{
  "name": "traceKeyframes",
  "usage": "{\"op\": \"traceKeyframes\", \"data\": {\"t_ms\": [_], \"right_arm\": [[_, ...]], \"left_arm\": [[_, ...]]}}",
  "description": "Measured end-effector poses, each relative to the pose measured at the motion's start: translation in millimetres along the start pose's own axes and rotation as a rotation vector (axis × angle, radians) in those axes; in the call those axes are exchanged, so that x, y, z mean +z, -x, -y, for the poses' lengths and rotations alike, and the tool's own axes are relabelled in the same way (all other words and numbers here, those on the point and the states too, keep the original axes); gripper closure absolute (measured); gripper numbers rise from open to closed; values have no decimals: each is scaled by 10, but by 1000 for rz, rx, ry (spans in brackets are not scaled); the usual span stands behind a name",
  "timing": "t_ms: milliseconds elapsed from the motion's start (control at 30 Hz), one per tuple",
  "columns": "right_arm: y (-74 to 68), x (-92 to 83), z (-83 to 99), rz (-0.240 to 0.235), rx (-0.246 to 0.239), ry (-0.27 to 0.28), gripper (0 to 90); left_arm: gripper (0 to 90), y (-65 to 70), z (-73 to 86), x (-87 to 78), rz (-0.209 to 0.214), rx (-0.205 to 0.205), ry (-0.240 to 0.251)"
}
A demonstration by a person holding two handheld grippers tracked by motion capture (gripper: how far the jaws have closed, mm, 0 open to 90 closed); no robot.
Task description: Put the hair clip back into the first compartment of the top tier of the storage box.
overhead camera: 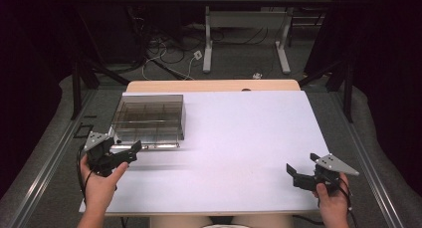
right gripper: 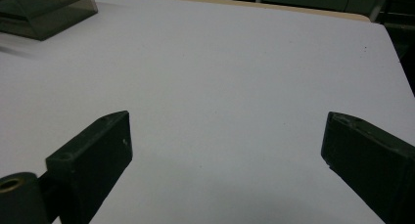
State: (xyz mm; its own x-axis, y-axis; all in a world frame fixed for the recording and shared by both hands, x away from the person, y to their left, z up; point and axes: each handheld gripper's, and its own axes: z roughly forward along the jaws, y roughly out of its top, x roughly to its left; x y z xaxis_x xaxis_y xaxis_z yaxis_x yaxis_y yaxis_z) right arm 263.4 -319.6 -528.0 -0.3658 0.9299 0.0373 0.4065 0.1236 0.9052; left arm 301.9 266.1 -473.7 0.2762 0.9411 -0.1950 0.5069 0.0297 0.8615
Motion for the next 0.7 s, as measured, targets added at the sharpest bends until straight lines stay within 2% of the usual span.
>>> {"op": "traceKeyframes", "data": {"t_ms": [100,200,367,400,700], "right_arm": [[0,0,0,0,1,0,45],[-3,1,1,-1,3,0,45],[-6,6,3,1,3,1,45],[-10,0,2,1,6,-7,45],[-17,13,6,-1,10,3,45]], "left_arm": [[5,35,43,-63,10,26,13],[5,57,81,-92,26,35,18],[5,97,166,-95,51,49,7],[5,115,210,-93,57,67,3],[5,175,327,-66,91,91,-2]]}}
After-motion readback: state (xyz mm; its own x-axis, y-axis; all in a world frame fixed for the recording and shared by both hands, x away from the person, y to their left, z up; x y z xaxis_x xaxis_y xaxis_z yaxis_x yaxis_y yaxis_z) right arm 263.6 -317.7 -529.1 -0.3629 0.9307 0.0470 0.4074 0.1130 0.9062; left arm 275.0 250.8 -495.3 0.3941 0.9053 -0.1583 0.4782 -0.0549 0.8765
